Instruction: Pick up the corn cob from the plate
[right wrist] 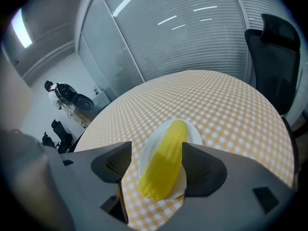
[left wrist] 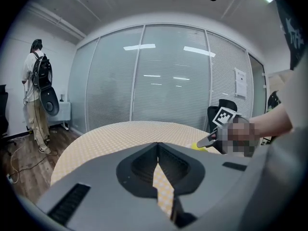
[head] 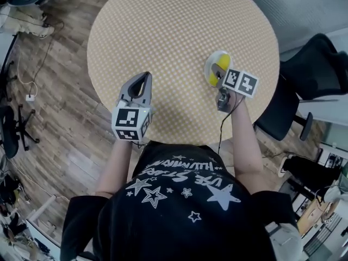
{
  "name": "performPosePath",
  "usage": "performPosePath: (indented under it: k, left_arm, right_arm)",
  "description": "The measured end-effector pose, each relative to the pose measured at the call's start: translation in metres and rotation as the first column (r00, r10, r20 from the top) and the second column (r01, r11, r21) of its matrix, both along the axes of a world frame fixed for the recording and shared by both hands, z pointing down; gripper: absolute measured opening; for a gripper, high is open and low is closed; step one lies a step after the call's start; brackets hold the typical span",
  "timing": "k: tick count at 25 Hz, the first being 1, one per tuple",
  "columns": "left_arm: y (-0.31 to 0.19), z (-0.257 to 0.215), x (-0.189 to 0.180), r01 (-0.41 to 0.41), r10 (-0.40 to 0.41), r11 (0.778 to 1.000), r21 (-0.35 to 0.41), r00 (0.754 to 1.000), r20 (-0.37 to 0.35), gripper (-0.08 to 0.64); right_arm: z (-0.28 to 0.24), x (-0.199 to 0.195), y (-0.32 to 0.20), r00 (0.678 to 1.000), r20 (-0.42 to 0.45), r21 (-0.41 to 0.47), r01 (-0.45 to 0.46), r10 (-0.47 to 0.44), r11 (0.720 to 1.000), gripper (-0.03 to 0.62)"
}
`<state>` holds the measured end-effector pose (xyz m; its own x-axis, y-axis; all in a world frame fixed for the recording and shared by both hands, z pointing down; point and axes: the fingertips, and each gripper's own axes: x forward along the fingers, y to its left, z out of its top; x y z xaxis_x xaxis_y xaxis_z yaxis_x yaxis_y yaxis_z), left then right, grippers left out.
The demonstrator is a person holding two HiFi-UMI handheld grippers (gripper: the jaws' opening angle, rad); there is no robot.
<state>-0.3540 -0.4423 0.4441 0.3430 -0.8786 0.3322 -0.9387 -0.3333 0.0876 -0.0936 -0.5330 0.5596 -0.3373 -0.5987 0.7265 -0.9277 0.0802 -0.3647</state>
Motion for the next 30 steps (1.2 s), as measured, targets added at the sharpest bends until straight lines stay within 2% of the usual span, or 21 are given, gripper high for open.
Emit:
performPosePath:
  k: [7,17,21,30]
  left_arm:
    - [-0.017,0.010,-0.015,-0.038,0.037,0.999,-0.022,0.999,-0.022,0.008]
    - [-0.029,0.021,-0.018,-0.088,0.087,0.995,-0.037,0.995,-0.041,0.008]
    - [-0.031,0.025,-0.026,-0.100,0.098,0.994,-0.049,0.994,-0.041,0.008]
    - [-0.027,0.026,-0.011,-0.146,0.146,0.988,-0.055,0.989,-0.013,0.008]
  right_arm:
    - [0.028,0.005,-0.014,0.992,-0.112,-0.095,-0.068,0.057,0.993,0.299]
    - [0.062,0.013,-0.018,0.973,-0.221,-0.226,-0.112,0.061,0.968,0.298]
    - [0.064,0.013,-0.018,0.956,-0.285,-0.244,-0.143,0.070,0.959,0.296]
    - [0.062,0.015,-0.017,0.955,-0.295,-0.209,-0.090,0.025,0.974,0.273]
